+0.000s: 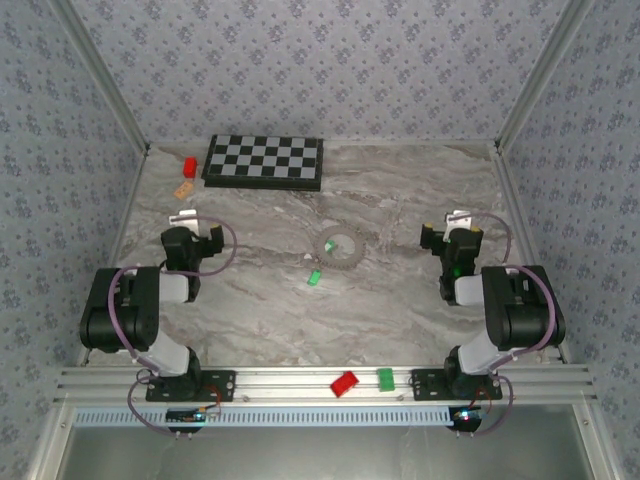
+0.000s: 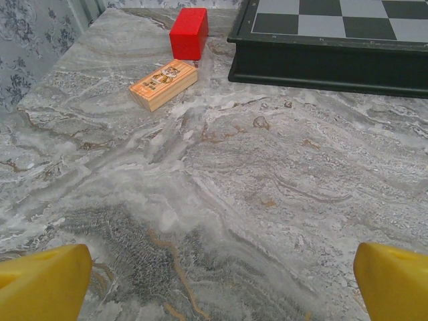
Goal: Put the keys on the keyring
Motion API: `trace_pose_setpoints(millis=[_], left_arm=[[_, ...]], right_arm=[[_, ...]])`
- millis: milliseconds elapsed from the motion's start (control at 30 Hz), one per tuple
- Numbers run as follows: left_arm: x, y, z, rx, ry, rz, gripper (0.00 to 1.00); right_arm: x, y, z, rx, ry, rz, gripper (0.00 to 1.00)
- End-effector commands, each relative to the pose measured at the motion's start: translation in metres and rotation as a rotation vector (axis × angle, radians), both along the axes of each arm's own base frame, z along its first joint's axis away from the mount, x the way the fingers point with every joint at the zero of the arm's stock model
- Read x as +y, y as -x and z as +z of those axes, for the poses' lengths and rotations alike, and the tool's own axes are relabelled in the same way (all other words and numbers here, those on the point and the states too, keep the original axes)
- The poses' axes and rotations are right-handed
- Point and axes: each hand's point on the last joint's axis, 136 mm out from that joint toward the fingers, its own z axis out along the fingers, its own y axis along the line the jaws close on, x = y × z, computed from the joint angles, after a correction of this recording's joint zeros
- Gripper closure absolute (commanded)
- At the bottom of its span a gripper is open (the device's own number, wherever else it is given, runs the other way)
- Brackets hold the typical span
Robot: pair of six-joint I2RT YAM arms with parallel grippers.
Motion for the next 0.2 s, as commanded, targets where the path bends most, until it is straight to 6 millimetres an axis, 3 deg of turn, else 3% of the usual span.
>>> trace_pose_setpoints(millis=[0,167], left_arm=[[-0.0019,-0.0047,0.0079,-0.020,0.011,-0.009,0.00],[-0.0017,-0.0045,0.0075,-0.018,0.011,-0.009,0.00]], right_arm=[[-0.0054,-0.0004,0.0040,-0.008,-0.007,-0.033,0.00],[-0.0053,-0.0002,0.0037,-0.007,-0.007,-0.032,0.01]])
